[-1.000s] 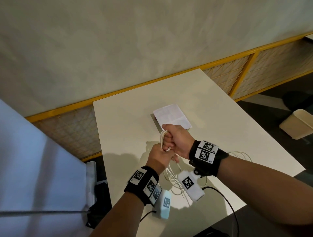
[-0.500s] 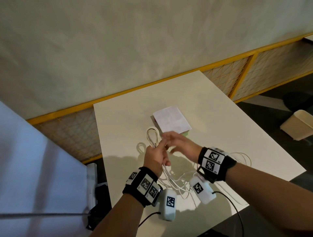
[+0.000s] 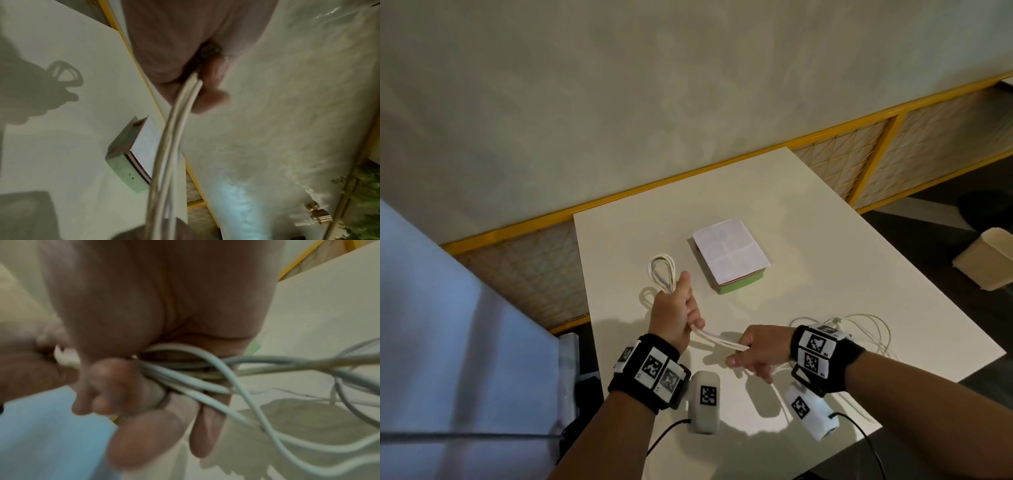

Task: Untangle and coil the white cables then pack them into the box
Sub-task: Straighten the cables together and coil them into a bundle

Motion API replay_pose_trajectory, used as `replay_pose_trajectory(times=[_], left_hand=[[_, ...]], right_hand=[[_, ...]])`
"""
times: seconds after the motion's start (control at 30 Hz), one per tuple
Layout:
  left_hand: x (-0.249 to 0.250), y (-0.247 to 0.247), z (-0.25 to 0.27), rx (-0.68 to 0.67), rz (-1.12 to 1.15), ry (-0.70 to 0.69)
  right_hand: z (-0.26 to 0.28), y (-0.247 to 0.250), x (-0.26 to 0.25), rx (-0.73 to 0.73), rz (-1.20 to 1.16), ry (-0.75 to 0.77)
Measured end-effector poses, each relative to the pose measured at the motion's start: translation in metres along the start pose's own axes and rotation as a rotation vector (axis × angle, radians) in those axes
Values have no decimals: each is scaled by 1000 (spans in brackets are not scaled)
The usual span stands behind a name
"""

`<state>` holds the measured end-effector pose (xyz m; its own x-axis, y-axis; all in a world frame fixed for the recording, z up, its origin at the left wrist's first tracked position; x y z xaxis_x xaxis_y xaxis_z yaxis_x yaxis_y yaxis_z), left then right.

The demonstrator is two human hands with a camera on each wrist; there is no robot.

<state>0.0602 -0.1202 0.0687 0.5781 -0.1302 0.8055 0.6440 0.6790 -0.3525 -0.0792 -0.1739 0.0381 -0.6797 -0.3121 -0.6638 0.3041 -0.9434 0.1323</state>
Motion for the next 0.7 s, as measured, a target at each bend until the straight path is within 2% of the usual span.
replay_pose_trajectory(times=[0.07, 0.13, 0.23, 0.33, 0.5, 0.6, 0.7], left_hand=[[0, 10, 0, 31, -46, -6], [-1, 20, 0, 67, -108, -8], [-4, 29, -1, 89, -260, -46], [-10, 30, -2, 72, -398, -92], [-14, 9, 3, -52, -606, -140], [-26, -3, 8, -121, -565, -105], [-36, -10, 11, -173, -453, -55]], right_hand=[[5, 10, 8, 34, 128, -63], [13, 21, 6, 129, 346, -132], [29, 35, -16, 340, 573, -96], [44, 43, -43, 451, 547, -6], [42, 45, -76, 443, 441, 207], [38, 53, -87, 546, 311, 318], [38, 61, -93, 680, 236, 342]])
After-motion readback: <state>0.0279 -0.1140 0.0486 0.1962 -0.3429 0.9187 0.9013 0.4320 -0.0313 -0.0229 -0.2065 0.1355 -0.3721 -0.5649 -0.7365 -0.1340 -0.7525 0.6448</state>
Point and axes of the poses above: each hand's wrist, its own z-axis away from the middle knuckle, its own y-axis out of the back of the hand, x = y × z, the point moved 7 cm from there along -z, towards the middle knuckle, and after that the axes turned 9 degrees about -x, right-handed, at the moved point
